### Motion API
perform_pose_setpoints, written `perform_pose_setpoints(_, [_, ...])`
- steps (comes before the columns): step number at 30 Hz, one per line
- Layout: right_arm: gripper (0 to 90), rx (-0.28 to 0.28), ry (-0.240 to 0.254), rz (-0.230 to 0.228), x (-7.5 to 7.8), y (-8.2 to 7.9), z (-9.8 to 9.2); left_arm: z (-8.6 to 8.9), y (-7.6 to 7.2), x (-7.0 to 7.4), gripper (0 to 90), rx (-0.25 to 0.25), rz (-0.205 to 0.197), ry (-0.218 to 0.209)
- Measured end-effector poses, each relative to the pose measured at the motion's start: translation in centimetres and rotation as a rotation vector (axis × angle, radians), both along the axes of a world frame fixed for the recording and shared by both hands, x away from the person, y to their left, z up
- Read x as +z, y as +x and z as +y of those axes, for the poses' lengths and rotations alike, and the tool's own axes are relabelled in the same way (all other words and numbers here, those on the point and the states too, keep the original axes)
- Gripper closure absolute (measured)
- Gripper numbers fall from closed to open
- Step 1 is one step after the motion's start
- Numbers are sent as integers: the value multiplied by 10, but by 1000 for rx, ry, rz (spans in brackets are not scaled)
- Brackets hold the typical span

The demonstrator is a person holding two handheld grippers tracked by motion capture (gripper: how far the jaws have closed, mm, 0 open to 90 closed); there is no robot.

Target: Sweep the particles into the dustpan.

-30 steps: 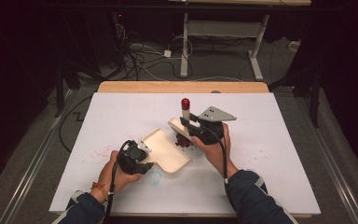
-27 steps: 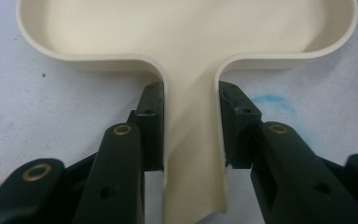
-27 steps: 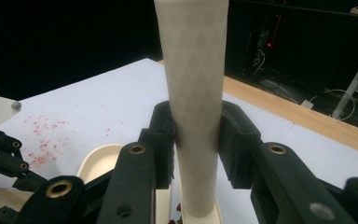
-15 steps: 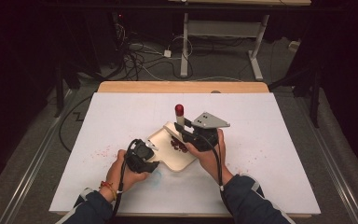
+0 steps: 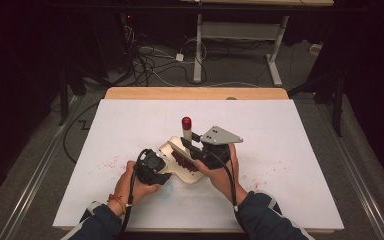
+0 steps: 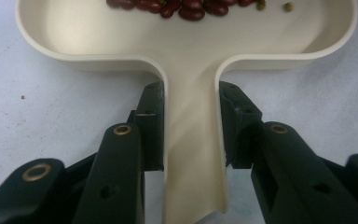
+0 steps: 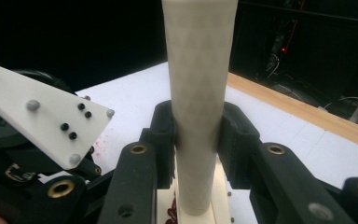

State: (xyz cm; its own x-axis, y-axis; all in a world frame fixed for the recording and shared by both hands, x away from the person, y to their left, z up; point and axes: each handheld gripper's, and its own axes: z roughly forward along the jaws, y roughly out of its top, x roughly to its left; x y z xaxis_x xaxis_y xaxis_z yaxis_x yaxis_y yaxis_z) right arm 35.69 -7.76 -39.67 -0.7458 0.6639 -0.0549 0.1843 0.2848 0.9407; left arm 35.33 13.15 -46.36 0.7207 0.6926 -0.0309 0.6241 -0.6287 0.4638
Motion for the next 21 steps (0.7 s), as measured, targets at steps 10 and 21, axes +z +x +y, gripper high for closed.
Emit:
perform_pose_setpoints(10, [702,0,68,-2,12,4,-20,7,-1,-3,632,5,-2,8])
perform_pose_setpoints(21, [702,-47,48,-69,29,11,-49,18,-4,-6,632,5,0,10])
